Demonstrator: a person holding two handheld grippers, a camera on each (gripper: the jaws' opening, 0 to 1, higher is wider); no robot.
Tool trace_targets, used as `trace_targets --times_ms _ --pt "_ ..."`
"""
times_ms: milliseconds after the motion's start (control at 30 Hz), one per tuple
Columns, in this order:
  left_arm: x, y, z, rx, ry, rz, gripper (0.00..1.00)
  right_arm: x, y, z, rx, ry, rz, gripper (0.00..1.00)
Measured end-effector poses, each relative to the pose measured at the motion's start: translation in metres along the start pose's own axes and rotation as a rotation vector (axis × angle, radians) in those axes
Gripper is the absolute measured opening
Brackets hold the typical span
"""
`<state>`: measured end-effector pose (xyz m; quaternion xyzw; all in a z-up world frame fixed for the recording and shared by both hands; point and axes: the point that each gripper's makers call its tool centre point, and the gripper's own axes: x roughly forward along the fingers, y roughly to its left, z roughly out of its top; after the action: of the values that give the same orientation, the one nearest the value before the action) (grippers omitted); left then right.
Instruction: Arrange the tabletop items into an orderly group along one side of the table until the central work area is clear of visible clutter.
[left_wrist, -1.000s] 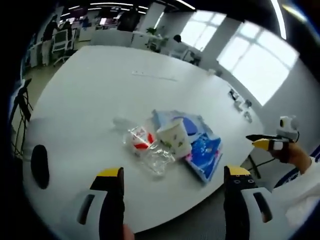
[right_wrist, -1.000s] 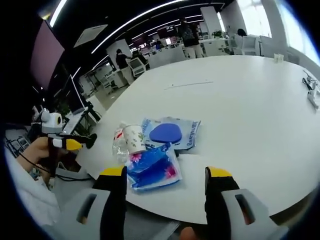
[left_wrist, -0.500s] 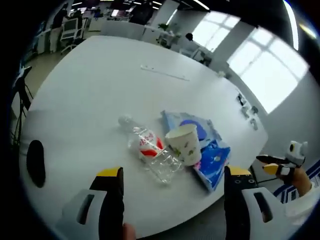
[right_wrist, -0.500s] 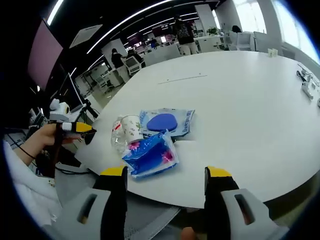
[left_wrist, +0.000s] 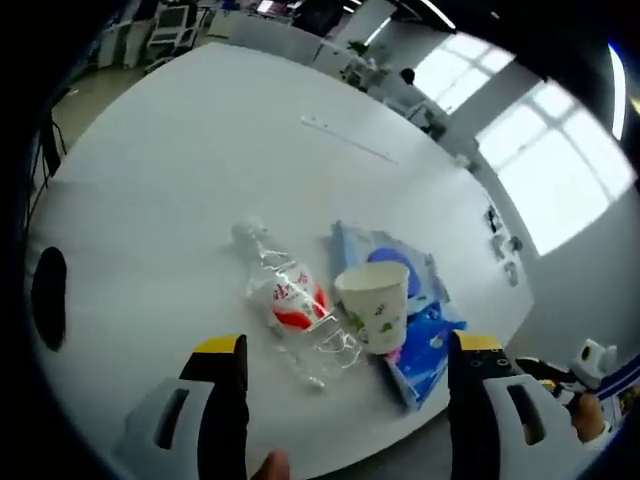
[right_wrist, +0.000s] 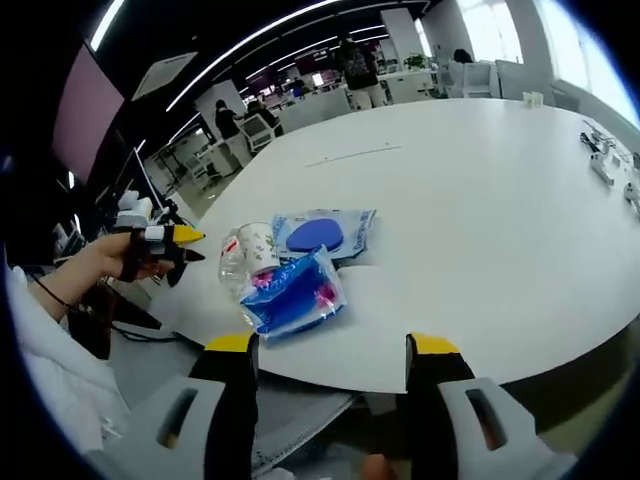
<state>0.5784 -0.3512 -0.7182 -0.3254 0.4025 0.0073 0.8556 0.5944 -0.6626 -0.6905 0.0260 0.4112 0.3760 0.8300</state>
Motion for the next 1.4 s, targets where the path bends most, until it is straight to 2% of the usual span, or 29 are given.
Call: trace_targets --times_ms 200,367,467,733,933,1033,1167,1233,1300,1400 --pt "0.007 0.004 0.003 -0.018 0.011 0.013 0.79 -0.004 -0.002 -0.009 0.021 0.001 -0.011 0.56" --pt "0.020 0.011 0.007 -0.034 0.006 0.050 0.79 -0.009 -0.003 -0.007 0.028 -0.015 -0.019 0.56" --pt "0.028 0.019 0.004 -0.052 0.020 0.089 0.79 -0.015 -0.005 -0.005 0.028 -0.029 -0.028 0.56" --pt "0.035 0.023 -0.005 -0.056 0.039 0.127 0.79 -0.029 -0.023 -0.013 0.059 -0.032 -0.078 0.56" --pt "0.041 0.031 -0.009 -0.054 0.045 0.182 0.79 -0.029 -0.027 -0.012 0.072 -0.037 -0.087 0.55" --pt "0.041 0.039 -0.014 -0.028 0.063 0.247 0.79 -0.027 -0.026 -0.010 0.067 -0.041 -0.082 0.55" --pt "0.045 0.043 -0.013 -0.067 0.040 0.282 0.79 -0.024 -0.027 -0.010 0.070 -0.038 -0.080 0.55" --pt "0.049 0.047 -0.015 -0.067 0.050 0.307 0.80 -0.024 -0.026 -0.011 0.072 -0.036 -0.080 0.55" --pt "0.049 0.051 -0.019 -0.031 0.082 0.343 0.80 -0.023 -0.026 -0.012 0.073 -0.031 -0.079 0.54" --pt "0.053 0.048 -0.020 -0.025 0.082 0.345 0.79 -0.022 -0.027 -0.012 0.075 -0.031 -0.081 0.54"
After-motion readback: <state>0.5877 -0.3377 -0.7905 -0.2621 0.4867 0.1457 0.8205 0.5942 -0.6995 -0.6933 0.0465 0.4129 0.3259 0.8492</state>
